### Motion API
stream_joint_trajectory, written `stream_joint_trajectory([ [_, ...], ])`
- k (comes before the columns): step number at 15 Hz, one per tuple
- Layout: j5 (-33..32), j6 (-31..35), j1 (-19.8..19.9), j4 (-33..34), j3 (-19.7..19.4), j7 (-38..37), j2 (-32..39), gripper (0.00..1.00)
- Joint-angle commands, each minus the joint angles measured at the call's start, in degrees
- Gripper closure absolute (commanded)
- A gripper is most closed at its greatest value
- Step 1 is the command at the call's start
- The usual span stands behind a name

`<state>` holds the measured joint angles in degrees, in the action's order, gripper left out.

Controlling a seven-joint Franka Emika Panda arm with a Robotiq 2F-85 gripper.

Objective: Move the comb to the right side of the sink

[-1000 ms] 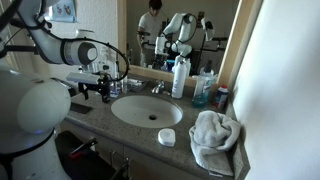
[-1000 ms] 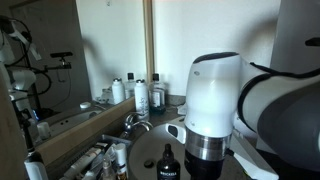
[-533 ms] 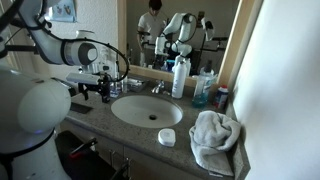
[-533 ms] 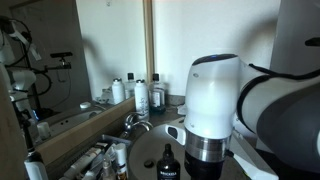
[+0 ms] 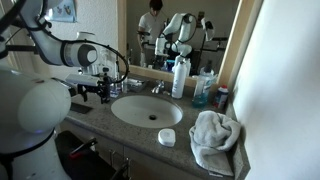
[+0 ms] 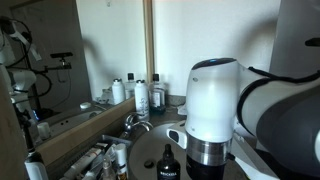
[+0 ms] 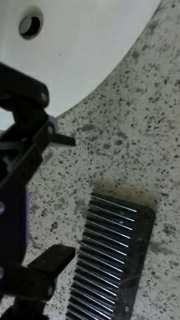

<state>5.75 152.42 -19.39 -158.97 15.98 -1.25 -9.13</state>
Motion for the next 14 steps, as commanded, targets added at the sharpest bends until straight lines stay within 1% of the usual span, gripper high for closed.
stream_joint_trajectory([
  [1, 2.11, -0.42, -0.36, 0.04, -0.26, 1.06, 0.67, 0.0],
  [9, 1.76, -1.33, 0.53, 0.03, -0.12, -0.36, 2.79, 0.0],
  [14, -0.53, -1.36, 1.5, 0.02, 0.05, -2.73, 3.92, 0.0],
])
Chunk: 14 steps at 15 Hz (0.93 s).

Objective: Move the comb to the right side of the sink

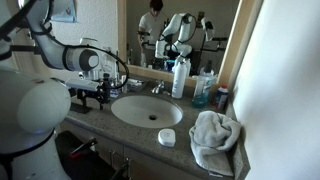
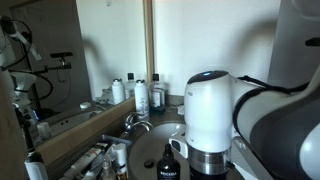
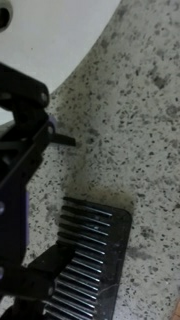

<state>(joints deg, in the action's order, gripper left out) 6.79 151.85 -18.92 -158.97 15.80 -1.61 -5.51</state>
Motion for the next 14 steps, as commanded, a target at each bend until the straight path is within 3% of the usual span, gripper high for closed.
stream_joint_trajectory([
  [1, -2.1, -0.59, 1.26, 0.03, 0.26, -2.85, 0.47, 0.0],
  [7, -10.89, 0.08, 3.5, -0.39, 0.28, -10.76, -0.01, 0.0],
  [14, -11.16, 0.21, 4.75, 0.12, -0.75, -7.81, 1.55, 0.0],
])
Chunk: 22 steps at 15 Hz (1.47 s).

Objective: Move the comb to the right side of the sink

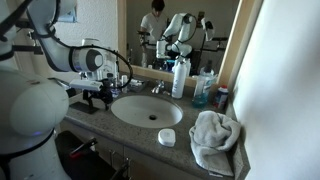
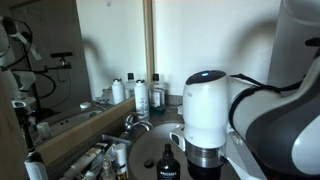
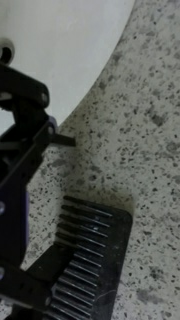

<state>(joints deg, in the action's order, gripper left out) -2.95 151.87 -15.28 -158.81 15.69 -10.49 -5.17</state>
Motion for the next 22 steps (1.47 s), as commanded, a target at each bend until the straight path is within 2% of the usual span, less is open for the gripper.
stream_joint_trajectory([
  [1, -1.55, 0.32, 1.33, -0.04, -0.9, 1.52, 1.36, 0.0],
  [10, -2.27, 0.87, 4.85, -0.13, -6.5, 18.62, 1.73, 0.0],
  [16, 2.07, 1.81, 6.09, -0.08, -10.1, 33.87, 3.35, 0.0],
  [17, 3.62, 1.85, 6.06, -0.08, -10.41, 36.4, 3.65, 0.25],
  [18, 4.95, 1.71, 6.13, -0.09, -10.52, 38.57, 3.82, 0.26],
  [19, 6.52, 1.4, 6.16, -0.07, -10.55, 40.8, 4.03, 0.32],
  [22, 10.03, 0.31, 6.42, -0.1, -10.45, 45.67, 4.25, 0.58],
])
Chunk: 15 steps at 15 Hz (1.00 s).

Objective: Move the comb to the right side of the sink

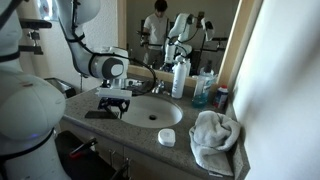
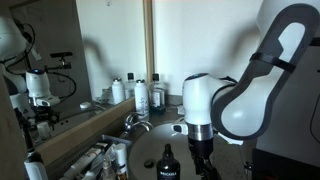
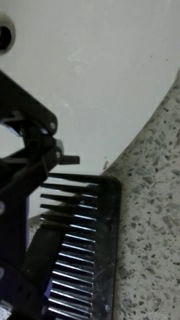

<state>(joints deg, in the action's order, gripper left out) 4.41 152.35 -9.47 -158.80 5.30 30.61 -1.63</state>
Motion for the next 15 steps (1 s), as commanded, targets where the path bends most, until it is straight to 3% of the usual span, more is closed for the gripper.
stream_joint_trajectory([
  [1, 3.55, -0.36, 0.68, -0.07, -0.01, 5.79, 0.83, 0.65],
  [6, 5.85, -2.86, 1.27, -0.38, -0.37, 10.24, -0.51, 0.98],
  [15, 2.54, -14.46, 3.8, -0.93, -4.49, 11.6, -11.58, 1.0],
])
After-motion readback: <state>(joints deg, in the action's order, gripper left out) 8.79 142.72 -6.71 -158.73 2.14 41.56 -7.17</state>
